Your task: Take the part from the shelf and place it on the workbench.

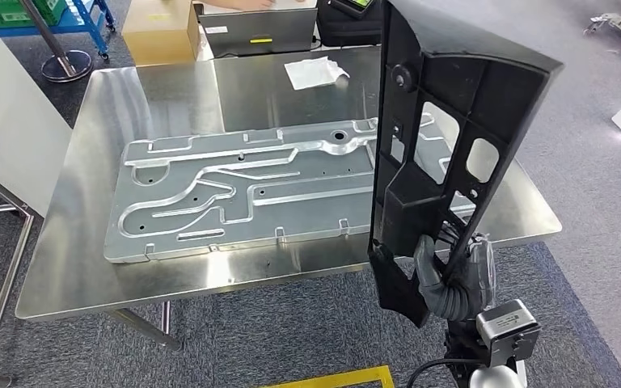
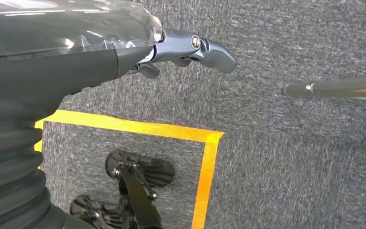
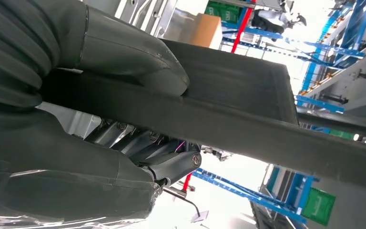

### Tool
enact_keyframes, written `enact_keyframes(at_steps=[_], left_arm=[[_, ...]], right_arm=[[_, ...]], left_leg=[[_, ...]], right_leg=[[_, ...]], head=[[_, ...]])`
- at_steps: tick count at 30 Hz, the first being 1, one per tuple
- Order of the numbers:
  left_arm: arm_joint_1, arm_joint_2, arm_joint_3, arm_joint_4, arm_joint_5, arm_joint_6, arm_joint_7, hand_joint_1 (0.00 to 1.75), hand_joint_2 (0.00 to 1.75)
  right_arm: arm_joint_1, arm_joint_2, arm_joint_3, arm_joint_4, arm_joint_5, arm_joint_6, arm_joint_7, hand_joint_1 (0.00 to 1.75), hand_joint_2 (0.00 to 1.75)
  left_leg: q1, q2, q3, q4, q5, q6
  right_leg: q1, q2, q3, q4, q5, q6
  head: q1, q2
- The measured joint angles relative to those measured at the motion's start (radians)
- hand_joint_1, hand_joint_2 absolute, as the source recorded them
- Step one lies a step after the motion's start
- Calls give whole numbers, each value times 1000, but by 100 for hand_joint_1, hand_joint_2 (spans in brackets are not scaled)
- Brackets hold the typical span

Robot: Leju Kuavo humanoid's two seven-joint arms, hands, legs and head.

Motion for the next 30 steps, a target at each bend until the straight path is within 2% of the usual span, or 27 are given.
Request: enact_keyframes(at_steps=[1, 2, 3, 4, 5, 6, 9, 15, 22, 27, 30], left_arm=[[0, -1, 0, 0, 0, 0, 0, 0, 175], [0, -2, 0, 0, 0, 1, 1, 0, 175], [1, -4, 1, 0, 0, 2, 3, 0, 175], [2, -6, 2, -1, 0, 4, 5, 0, 175], [2, -6, 5, -2, -1, 6, 8, 0, 175], [3, -7, 8, -4, -1, 8, 11, 0, 175], [3, -9, 16, -13, -6, 14, 20, 0, 175], [5, -18, 24, -37, -19, 17, 37, 0, 175], [6, -29, 41, -55, -23, 21, 47, 0, 175], [6, -34, 49, -64, -24, 23, 53, 0, 175], [7, -37, 59, -70, -37, 23, 66, 0, 175]], right_arm=[[2, 0, -1, 0, 0, 0, 0, 175, 175], [3, 0, -3, 0, 1, 1, 1, 175, 175], [3, 0, -4, 0, 3, 4, 1, 175, 175], [3, 0, -5, 0, 6, 7, 2, 175, 175], [2, 1, -6, 0, 10, 12, 4, 175, 175], [2, 3, -6, 0, 14, 17, 8, 175, 175], [0, 10, -7, 0, 34, 25, 25, 175, 175], [-14, 21, -7, 0, 66, 37, 39, 175, 175], [-22, 29, -8, 1, 71, 39, 43, 175, 175], [-35, 32, -8, 5, 74, 38, 43, 175, 175], [-74, 33, -11, 11, 122, 18, 58, 175, 175]], left_leg=[[1, 0, 11, 0, -10, -1], [2, 0, 25, 0, -19, -3], [4, 0, 39, 1, -30, -7], [1, 0, 49, 4, -41, -11], [-1, -2, 54, 9, -50, -11], [-6, -2, 55, 13, -58, -13], [-11, -1, 54, 13, -64, -17], [-6, 1, 65, 1, -67, -23], [-4, 1, 66, -1, -68, -33], [-4, 1, 66, -1, -68, -34], [-4, 2, 65, 0, -68, -34]], right_leg=[[-5, -1, -23, 5, 27, 4], [-9, -3, -27, -27, 73, 7], [-13, -6, -15, -91, 132, 10], [-16, -9, -1, -153, 176, 14], [-19, -10, 12, -202, 202, 15], [-21, -10, 18, -232, 213, 12], [-19, -5, 16, -242, 204, -1], [-14, -3, 21, -242, 196, -13], [-11, -3, 23, -242, 194, -15], [-11, -3, 24, -242, 195, -15], [-11, -2, 25, -242, 195, -15]], head=[[0, 0], [0, 0], [0, 0], [0, 0], [0, 0], [0, 0], [-1, 0], [-1, 0], [-1, 0], [-1, 0], [-1, 0]])
